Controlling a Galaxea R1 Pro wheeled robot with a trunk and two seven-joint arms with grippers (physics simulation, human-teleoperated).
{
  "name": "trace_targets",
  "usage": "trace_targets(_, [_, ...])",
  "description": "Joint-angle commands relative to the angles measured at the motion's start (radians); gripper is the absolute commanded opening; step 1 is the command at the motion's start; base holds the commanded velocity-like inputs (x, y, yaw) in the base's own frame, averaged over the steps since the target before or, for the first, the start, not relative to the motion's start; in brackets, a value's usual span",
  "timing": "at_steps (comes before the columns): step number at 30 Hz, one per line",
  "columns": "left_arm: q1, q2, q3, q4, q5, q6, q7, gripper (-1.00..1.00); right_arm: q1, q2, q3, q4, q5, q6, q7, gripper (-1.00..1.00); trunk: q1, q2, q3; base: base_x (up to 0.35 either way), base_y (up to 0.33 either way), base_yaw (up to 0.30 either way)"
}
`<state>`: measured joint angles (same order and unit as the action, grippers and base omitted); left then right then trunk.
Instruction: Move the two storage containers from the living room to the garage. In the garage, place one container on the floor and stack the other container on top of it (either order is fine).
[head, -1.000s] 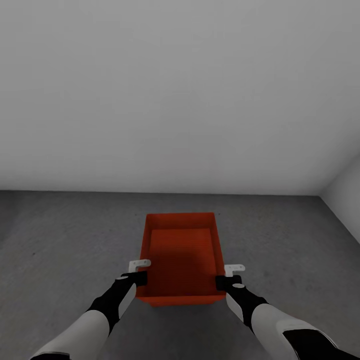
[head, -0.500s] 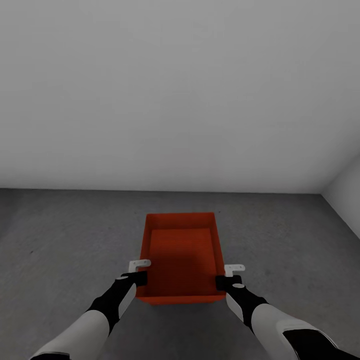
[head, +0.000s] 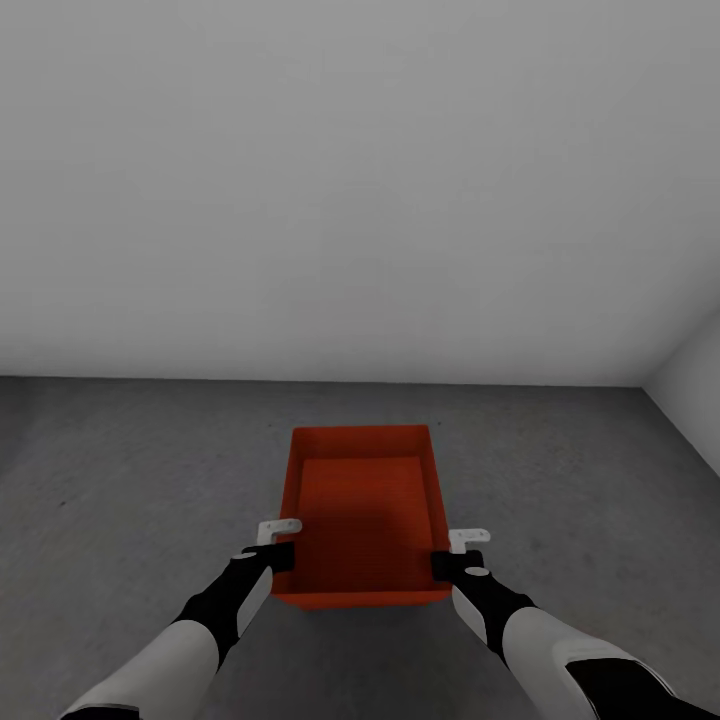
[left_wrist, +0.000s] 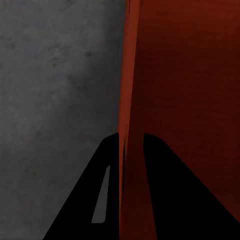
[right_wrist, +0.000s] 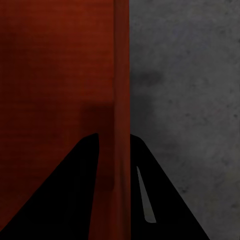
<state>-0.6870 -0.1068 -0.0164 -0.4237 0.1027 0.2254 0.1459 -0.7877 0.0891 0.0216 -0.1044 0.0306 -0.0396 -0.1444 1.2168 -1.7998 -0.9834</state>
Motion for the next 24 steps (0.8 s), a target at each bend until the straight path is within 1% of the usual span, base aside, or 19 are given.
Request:
trace_targets(1, [0.000,0.001,0.009,-0.002,-0.006,0.008,0.055,-1.00,-0.001,-0.028,-0.025,-0.001,0.011,-0.003,-0.058,-1.00,0.000,0.000,-0.001,0.000,0.000,0.000])
trace_targets(17, [0.000,0.004,0.009,-0.004,-0.007,0.007,0.054,-1.00,-0.001,-0.032,-0.025,-0.001,0.009,-0.007,-0.057,-1.00,0.000,0.000,-0.001,0.000,0.000,0.000])
trace_targets(18, [0.000,0.004,0.009,-0.004,-0.007,0.007,0.055,-1.00,-0.001,-0.032,-0.025,-0.001,0.009,-0.007,-0.056,1.00,0.000,0.000,-0.001,0.000,0.000,0.000])
trace_targets(19, [0.000,0.004,0.010,-0.001,-0.007,0.008,0.055,1.00,-0.001,-0.033,-0.025,-0.001,0.009,-0.008,-0.055,1.00,0.000,0.000,-0.001,0.000,0.000,0.000])
trace_targets(24, [0.000,0.004,0.009,-0.002,-0.006,0.007,0.055,1.00,-0.001,-0.033,-0.023,-0.001,0.009,-0.007,-0.056,1.00,0.000,0.000,-0.001,0.000,0.000,0.000])
